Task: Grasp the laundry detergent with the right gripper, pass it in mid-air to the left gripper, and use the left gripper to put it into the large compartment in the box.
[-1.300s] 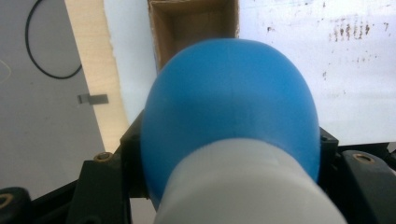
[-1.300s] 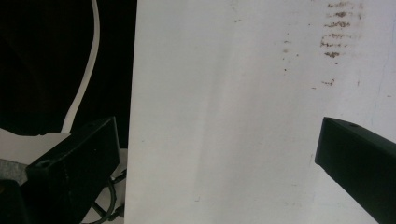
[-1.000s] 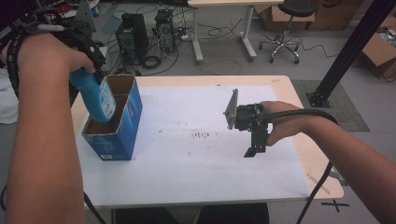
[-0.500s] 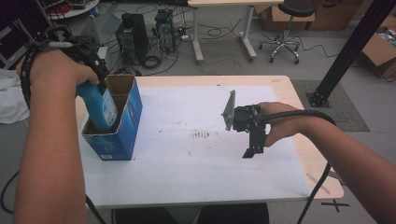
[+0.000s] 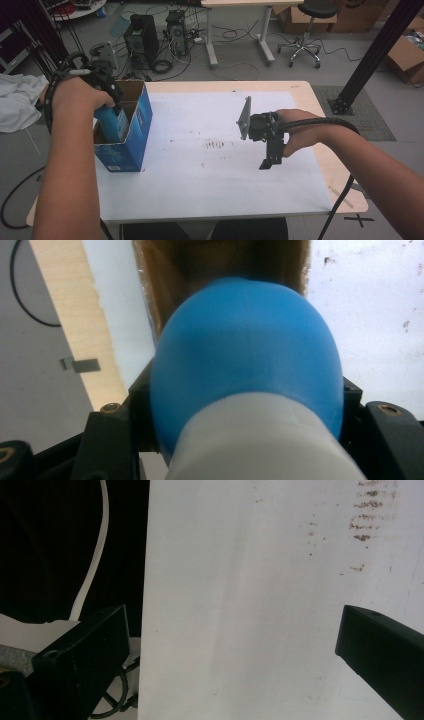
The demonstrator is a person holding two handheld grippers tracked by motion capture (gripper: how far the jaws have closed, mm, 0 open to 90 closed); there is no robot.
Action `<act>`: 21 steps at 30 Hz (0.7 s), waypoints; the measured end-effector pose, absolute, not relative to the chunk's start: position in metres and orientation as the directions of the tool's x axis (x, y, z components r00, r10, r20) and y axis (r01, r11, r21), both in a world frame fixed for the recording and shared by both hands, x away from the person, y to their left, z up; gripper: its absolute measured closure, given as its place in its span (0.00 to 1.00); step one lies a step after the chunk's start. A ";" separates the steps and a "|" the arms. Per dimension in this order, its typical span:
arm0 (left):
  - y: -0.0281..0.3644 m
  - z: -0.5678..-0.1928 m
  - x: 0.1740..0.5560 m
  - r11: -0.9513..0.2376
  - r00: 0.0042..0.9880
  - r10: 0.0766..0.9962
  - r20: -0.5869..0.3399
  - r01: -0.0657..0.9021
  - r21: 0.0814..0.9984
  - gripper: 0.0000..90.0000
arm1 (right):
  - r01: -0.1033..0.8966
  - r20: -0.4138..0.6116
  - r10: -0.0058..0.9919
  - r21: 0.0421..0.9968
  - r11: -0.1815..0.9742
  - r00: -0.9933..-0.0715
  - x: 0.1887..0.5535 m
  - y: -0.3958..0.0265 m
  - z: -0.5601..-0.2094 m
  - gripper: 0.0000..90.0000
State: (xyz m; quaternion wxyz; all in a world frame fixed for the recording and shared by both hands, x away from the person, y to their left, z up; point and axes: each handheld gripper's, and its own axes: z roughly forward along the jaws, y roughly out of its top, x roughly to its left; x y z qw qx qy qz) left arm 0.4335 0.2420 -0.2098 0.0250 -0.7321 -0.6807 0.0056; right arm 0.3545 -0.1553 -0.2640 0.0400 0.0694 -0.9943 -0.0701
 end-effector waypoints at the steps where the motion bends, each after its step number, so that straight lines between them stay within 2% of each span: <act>1: 0.242 -0.214 0.434 -0.072 0.073 0.997 0.026 0.996 -0.047 0.43 | -0.132 0.070 -0.144 0.145 0.981 -0.987 0.355 -0.155 -0.264 0.01; 10: 0.239 -0.245 0.439 -0.082 0.085 0.995 0.046 0.994 -0.065 0.43 | -0.128 0.068 -0.140 0.152 0.980 -0.988 0.355 -0.155 -0.264 0.01; 21: 0.241 -0.265 0.441 -0.078 0.081 0.995 0.050 0.995 -0.054 0.43 | -0.120 0.067 -0.132 0.158 0.980 -0.989 0.355 -0.158 -0.265 0.02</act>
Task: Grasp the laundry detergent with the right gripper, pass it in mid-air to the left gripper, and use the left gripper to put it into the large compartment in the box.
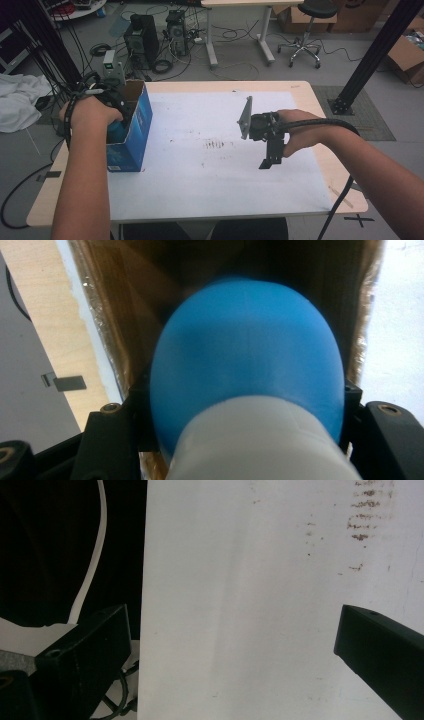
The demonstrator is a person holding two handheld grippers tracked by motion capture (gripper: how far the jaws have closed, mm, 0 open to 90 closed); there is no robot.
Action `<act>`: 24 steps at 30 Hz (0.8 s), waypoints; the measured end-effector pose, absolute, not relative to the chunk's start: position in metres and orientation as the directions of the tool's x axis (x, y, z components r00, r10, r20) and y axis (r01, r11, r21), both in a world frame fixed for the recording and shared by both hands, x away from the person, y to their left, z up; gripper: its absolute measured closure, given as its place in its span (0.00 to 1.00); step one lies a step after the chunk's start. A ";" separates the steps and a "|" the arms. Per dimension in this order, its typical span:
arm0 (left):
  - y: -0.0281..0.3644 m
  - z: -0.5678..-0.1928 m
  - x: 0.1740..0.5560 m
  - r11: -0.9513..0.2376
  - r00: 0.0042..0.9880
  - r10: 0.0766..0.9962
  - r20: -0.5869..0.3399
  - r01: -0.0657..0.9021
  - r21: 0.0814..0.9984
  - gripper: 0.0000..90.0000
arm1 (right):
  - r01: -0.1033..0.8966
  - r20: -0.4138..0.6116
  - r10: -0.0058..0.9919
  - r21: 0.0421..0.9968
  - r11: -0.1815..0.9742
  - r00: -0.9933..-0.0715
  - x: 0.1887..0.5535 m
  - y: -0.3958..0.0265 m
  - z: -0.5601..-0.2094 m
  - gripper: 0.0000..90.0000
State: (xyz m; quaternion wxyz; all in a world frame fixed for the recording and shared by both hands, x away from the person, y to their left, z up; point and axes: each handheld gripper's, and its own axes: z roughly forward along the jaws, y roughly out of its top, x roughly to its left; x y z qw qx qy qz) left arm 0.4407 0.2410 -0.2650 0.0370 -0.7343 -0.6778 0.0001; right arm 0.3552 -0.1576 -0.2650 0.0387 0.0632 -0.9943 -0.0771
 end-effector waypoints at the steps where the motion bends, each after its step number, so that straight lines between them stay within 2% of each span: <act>1: 0.242 -0.267 0.441 -0.075 0.078 0.996 0.049 0.996 -0.055 0.43 | -0.117 0.068 -0.130 0.160 0.980 -0.989 0.355 -0.158 -0.265 0.02; 12: 0.248 -0.289 0.442 -0.066 0.069 0.997 0.036 0.995 -0.074 0.43 | -0.111 0.072 -0.124 0.159 0.981 -0.990 0.355 -0.161 -0.267 0.03; 24: 0.246 -0.290 0.443 -0.062 0.066 0.997 0.045 0.995 -0.082 0.42 | -0.107 0.074 -0.120 0.159 0.982 -0.990 0.356 -0.161 -0.267 0.03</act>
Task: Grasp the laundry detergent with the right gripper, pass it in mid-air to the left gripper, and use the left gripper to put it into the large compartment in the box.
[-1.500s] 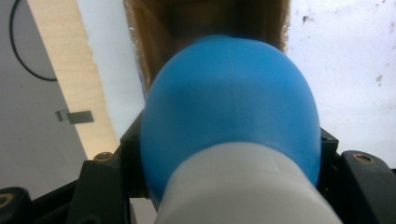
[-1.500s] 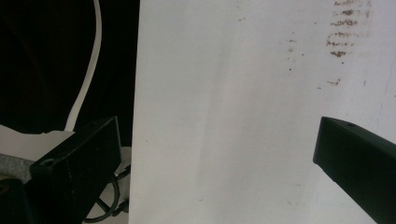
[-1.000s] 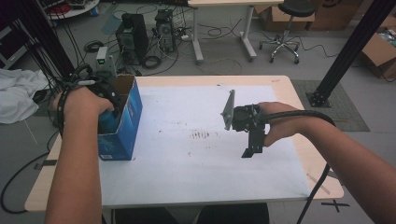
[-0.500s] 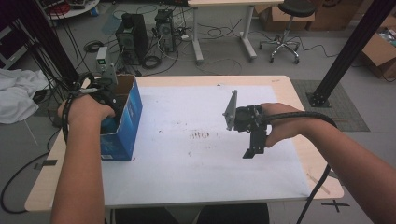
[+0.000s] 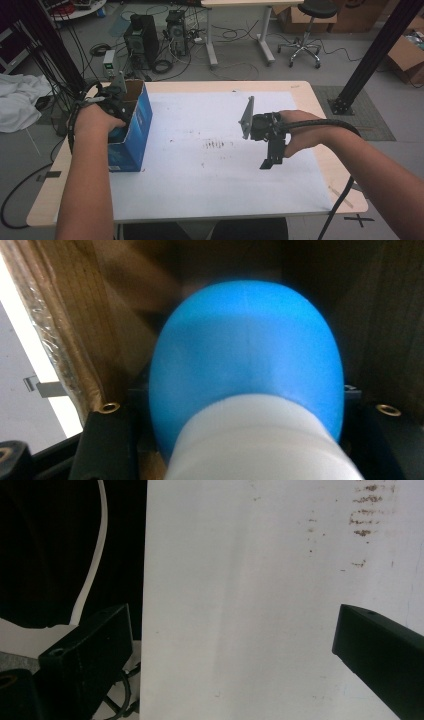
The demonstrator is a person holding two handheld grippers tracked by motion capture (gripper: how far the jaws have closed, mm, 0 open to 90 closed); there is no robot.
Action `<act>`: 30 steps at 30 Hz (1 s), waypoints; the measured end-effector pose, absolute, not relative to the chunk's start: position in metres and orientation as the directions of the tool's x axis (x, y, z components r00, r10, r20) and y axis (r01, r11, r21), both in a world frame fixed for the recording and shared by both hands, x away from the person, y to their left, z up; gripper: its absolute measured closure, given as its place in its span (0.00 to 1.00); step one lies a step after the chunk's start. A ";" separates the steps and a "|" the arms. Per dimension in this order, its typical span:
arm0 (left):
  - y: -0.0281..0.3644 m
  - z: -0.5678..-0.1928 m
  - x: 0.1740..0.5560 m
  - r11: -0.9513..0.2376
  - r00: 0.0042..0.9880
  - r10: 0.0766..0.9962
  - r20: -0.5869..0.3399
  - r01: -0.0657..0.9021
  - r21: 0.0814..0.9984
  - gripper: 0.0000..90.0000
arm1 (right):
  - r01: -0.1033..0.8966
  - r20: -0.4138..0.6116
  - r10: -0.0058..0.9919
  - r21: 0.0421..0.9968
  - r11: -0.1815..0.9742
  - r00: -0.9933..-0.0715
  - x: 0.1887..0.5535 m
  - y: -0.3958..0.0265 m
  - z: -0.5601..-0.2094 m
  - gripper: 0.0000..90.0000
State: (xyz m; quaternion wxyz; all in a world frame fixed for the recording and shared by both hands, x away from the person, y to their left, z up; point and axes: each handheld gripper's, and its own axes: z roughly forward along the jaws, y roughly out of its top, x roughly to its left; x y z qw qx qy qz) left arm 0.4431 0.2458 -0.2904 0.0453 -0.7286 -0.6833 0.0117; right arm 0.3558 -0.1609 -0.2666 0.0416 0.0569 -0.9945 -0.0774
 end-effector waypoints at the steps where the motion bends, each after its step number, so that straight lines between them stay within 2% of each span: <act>1: 0.246 -0.290 0.443 -0.063 0.067 0.997 0.044 0.995 -0.082 0.42 | -0.107 0.073 -0.120 0.157 0.982 -0.990 0.356 -0.161 -0.266 0.03; 11: 0.244 -0.290 0.444 -0.061 0.065 0.997 0.047 0.995 -0.078 0.42 | -0.105 0.070 -0.117 0.155 0.982 -0.991 0.355 -0.162 -0.265 0.03; 18: 0.243 -0.290 0.444 -0.062 0.067 0.996 0.057 0.995 -0.079 0.34 | -0.103 0.066 -0.114 0.153 0.983 -0.991 0.355 -0.162 -0.266 0.03; 30: 0.243 -0.276 0.440 -0.078 0.080 0.995 0.059 0.996 -0.041 0.33 | -0.105 0.065 -0.116 0.155 0.982 -0.991 0.354 -0.162 -0.264 0.04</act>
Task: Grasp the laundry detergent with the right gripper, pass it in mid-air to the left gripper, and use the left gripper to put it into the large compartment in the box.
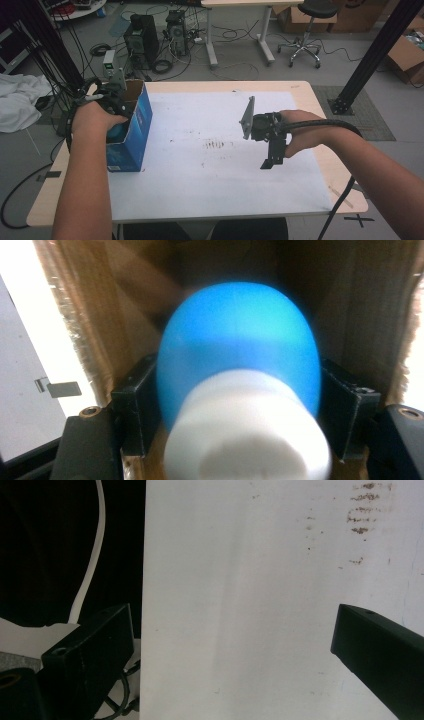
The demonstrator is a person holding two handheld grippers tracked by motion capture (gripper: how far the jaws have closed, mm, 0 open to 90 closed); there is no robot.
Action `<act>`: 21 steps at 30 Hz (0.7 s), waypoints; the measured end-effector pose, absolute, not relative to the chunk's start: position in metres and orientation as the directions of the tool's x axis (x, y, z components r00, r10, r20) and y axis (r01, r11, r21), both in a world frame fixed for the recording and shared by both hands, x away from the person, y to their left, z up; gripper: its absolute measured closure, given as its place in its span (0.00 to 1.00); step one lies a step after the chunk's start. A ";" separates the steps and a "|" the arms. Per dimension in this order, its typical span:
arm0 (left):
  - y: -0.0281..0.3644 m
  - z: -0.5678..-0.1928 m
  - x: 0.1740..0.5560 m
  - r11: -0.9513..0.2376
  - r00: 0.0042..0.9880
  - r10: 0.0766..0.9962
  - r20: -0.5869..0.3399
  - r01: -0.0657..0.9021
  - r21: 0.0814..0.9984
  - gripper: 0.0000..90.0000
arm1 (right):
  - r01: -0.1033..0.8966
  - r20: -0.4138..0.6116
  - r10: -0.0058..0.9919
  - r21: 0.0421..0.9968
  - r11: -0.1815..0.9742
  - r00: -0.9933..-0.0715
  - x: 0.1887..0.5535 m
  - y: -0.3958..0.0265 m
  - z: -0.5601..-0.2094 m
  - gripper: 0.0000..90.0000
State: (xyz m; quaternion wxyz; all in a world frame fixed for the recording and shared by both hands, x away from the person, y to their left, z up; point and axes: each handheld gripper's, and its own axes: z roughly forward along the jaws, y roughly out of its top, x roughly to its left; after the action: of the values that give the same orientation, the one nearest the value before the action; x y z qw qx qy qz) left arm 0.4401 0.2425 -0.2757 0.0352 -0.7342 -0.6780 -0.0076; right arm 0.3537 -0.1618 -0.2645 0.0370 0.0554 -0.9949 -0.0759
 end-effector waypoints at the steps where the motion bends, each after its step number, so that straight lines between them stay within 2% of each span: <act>1: 0.242 -0.274 0.440 -0.083 0.085 0.994 0.061 0.996 -0.043 0.33 | -0.106 0.064 -0.117 0.156 0.982 -0.991 0.354 -0.162 -0.264 0.04; 21: 0.239 -0.233 0.430 -0.076 0.074 0.992 0.100 0.997 0.019 0.23 | -0.116 0.052 -0.125 0.151 0.982 -0.991 0.351 -0.161 -0.260 0.04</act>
State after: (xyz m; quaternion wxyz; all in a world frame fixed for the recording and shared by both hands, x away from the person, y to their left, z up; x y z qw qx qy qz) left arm 0.4299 0.2392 -0.2334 0.0270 -0.7322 -0.6792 -0.0431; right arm 0.3513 -0.1612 -0.2597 0.0309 0.0608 -0.9949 -0.0739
